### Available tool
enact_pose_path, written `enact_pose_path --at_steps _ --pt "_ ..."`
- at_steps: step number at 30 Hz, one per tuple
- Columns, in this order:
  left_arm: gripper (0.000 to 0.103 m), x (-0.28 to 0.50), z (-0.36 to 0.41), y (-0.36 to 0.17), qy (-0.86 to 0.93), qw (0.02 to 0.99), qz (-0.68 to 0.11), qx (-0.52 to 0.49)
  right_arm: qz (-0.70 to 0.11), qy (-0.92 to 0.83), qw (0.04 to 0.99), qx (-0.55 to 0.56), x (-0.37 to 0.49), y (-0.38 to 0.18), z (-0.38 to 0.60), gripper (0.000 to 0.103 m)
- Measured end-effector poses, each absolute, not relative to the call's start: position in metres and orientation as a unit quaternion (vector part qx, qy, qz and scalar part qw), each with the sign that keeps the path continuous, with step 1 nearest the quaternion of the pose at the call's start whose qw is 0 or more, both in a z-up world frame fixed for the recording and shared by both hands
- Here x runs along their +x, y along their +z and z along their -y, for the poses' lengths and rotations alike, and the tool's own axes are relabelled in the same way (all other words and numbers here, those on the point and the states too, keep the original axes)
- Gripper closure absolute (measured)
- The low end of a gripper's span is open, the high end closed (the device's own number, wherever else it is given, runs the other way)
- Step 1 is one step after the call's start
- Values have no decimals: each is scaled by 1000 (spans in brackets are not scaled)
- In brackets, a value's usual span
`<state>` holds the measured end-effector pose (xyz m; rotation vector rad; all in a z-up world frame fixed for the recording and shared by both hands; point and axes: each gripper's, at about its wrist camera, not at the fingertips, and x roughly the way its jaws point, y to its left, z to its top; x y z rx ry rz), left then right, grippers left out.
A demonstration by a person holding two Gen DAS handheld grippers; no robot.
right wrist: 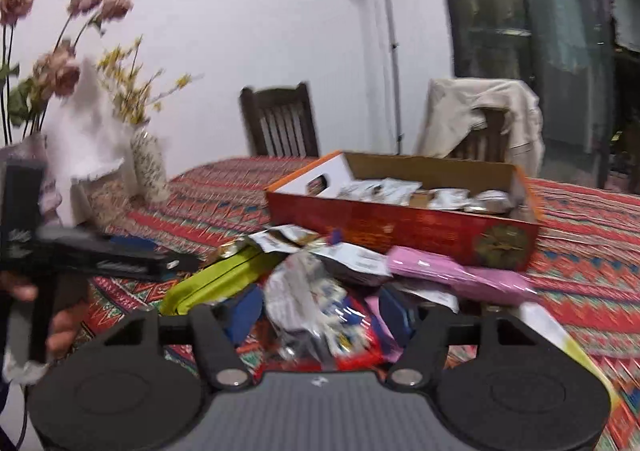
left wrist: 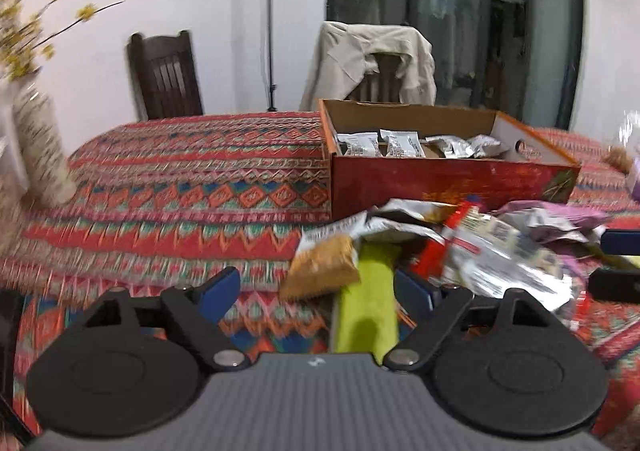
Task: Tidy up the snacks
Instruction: 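Grasp the biscuit packet with the left tool while the right tool moves near the box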
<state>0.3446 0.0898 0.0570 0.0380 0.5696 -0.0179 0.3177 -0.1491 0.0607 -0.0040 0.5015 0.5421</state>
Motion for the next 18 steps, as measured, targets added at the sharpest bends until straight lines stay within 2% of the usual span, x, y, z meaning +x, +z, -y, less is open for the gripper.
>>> enact_pose_path --at_steps 4,6,9,10,13,15,18 --pt "19 376 -95 50 -41 953 -301 16 -268 301 915 -25 352 58 108 46" --pt "24 391 -102 43 -57 946 -318 -4 -272 311 910 -36 369 57 88 54" --pt "37 400 -115 36 -86 940 -325 -52 -265 315 910 -57 388 58 63 57" --pt "50 401 -119 35 -101 937 -329 -67 -264 315 909 -65 395 56 55 57" --pt "57 395 -121 36 -106 939 -321 -62 -275 316 904 -87 413 49 36 60" --pt "61 392 -121 37 -102 942 -315 -53 -279 314 902 -98 419 43 27 71" --pt "64 387 -124 40 -102 941 -316 -59 -272 308 905 -109 422 36 21 79"
